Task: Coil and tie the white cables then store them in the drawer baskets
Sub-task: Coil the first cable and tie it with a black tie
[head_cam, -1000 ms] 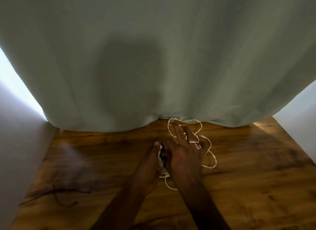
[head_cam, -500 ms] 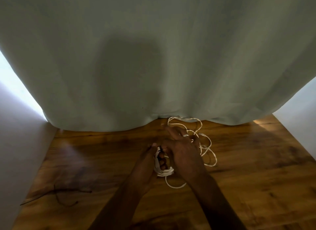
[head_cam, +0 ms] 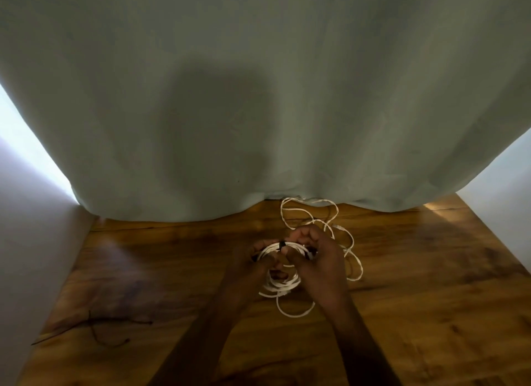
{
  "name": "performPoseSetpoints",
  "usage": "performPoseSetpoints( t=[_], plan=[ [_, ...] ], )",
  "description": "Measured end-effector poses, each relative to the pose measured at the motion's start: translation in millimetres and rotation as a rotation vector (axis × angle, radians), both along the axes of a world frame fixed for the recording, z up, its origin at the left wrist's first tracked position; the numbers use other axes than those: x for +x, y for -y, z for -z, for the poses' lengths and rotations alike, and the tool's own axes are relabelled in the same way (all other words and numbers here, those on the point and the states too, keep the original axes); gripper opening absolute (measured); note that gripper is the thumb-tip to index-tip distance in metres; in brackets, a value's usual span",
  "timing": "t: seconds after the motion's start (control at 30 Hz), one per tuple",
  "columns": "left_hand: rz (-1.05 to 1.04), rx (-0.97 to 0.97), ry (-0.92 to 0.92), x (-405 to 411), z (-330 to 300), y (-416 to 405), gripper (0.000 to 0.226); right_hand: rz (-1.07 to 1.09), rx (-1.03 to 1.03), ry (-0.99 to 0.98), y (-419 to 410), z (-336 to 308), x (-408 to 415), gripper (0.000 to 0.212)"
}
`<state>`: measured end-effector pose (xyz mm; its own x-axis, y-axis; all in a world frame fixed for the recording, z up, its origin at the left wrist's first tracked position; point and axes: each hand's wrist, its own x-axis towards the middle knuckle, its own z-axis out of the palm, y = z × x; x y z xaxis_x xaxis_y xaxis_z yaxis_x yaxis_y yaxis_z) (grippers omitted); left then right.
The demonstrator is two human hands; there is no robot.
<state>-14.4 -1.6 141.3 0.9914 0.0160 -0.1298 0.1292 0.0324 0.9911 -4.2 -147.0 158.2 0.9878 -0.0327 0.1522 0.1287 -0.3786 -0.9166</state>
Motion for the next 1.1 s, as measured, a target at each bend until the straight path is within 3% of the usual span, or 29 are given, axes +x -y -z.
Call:
performPoseSetpoints(
  t=[0.23, 0.37, 0.5, 0.67, 0.9, 1.1],
  plan=[
    [-0.041, 0.084, 0.032, -2.6, -7.3, 0.7, 0.022, 0.027, 0.355, -0.25, 1.2, -3.1, -0.7, 0.022],
    [-0.036, 0.172, 0.068, -1.3, -5.6, 2.4, 0.021, 0.05, 0.236, -0.169, 3.0, -1.2, -1.4, 0.022],
    [-0.052, 0.133, 0.054, 0.4, -3.1, 2.6, 0.022, 0.074, 0.035, -0.029, 0.7, 1.5, -3.6, 0.022],
    [-0.052, 0.038, 0.035, -0.2, -8.6, 4.9, 0.03, 0.094, 0.052, 0.017, 0.7, 2.3, -5.7, 0.023],
    [-0.056, -0.174, -0.045, 0.8, -15.5, 2.6, 0.023, 0.039, 0.037, 0.046, 1.6, 3.3, -9.6, 0.027],
    [-0.096, -0.199, -0.055, 2.3, -16.7, 3.5, 0.024, 0.04, 0.108, -0.006, -0.4, 2.9, -8.2, 0.023]
  ],
)
